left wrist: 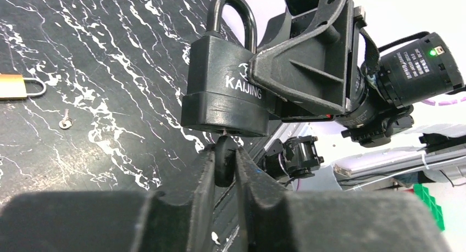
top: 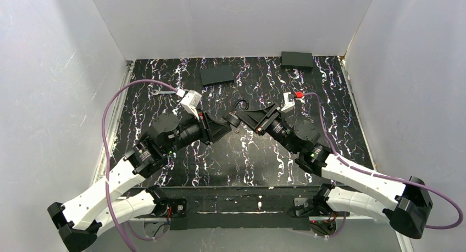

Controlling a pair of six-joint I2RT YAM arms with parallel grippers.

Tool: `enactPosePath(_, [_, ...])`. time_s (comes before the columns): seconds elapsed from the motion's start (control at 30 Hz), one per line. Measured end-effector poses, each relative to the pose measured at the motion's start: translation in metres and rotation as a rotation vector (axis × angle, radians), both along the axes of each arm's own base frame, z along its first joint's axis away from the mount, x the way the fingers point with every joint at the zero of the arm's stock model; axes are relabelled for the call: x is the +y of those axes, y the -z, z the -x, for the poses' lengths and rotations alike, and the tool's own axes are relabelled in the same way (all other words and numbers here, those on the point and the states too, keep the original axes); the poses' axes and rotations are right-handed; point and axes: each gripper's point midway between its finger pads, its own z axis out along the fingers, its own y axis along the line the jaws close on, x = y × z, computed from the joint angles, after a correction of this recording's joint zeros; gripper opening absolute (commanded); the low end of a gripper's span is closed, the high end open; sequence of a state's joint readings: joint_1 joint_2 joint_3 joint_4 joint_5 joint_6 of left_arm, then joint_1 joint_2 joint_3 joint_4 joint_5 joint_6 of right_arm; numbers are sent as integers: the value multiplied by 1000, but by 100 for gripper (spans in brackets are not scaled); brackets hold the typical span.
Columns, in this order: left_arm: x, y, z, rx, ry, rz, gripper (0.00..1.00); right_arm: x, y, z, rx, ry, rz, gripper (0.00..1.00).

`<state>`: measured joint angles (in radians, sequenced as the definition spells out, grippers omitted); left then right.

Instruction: Unlock with the key

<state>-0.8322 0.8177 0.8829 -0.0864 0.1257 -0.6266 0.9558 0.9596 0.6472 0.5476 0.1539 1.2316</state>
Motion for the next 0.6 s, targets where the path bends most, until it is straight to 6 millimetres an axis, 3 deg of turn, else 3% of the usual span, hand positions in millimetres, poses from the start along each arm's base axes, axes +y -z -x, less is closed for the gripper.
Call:
enactPosePath(0.2, [0,-2,0,-12,8,-11,1,1,-2,0,7,-1,8,1])
enactPosePath(0.6, [0,4,-2,-19,15,-62,0,1,4,-3,42,8,50,1])
